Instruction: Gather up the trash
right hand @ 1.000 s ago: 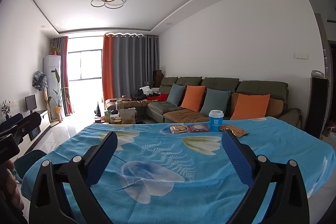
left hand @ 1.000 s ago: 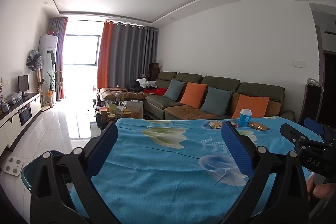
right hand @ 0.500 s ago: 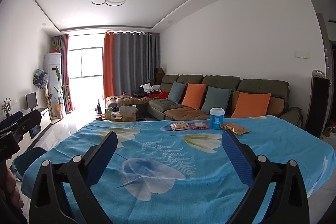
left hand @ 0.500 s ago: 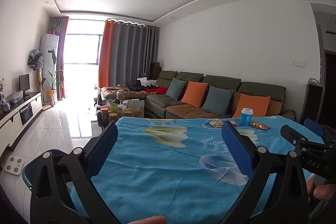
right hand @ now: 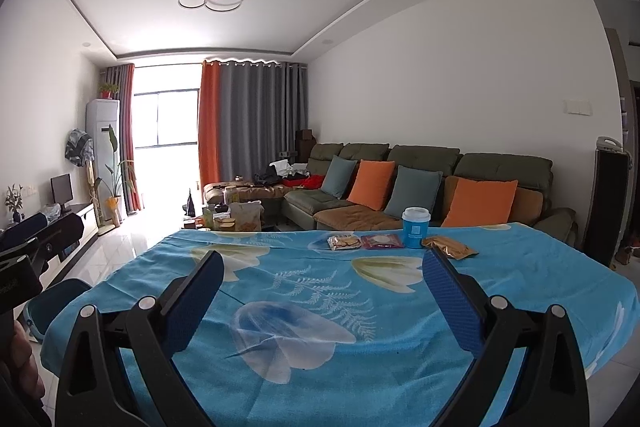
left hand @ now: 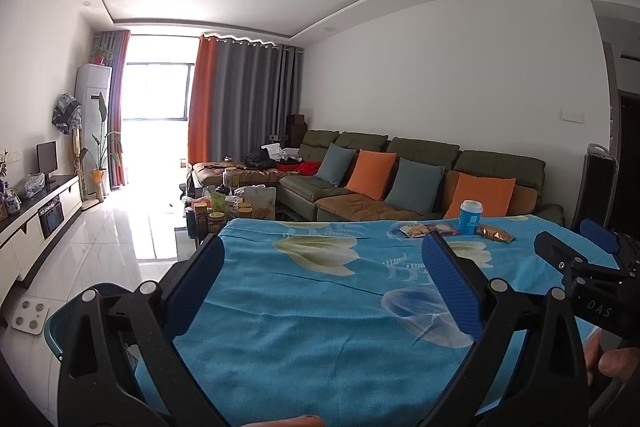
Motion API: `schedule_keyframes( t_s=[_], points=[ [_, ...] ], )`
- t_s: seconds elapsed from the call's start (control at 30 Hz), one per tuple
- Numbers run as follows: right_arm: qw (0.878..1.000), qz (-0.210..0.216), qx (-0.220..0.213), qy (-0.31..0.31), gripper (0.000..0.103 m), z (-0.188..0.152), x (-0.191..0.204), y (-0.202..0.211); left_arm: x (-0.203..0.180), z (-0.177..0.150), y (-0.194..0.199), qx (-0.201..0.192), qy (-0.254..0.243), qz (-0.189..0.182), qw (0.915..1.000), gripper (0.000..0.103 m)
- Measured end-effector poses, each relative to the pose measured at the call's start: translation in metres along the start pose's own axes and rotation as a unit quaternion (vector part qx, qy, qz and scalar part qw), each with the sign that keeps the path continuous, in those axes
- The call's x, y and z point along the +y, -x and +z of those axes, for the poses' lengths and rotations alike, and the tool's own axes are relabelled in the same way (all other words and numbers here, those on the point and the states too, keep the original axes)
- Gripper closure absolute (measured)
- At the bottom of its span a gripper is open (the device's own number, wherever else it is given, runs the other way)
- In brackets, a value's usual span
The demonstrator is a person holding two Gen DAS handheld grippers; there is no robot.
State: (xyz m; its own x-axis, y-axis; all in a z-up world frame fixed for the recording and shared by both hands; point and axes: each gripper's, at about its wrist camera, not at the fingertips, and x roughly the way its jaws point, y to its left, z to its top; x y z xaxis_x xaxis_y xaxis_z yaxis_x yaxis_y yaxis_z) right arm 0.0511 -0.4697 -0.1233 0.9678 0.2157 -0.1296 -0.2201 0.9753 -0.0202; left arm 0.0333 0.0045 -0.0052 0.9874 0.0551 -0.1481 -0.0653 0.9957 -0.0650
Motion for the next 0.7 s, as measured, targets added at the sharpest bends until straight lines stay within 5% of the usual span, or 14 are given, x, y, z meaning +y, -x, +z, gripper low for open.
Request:
schedule_keyframes(
  t_s=[0.7],
  points=[
    [1.000, 0.006, 0.016, 0.008, 0.007, 0.0012, 0.0054, -0.0029, -0.0017, -0.0022, -0.0050, 0.016, 0.001, -0.003, 0.9999, 0.006]
  ],
)
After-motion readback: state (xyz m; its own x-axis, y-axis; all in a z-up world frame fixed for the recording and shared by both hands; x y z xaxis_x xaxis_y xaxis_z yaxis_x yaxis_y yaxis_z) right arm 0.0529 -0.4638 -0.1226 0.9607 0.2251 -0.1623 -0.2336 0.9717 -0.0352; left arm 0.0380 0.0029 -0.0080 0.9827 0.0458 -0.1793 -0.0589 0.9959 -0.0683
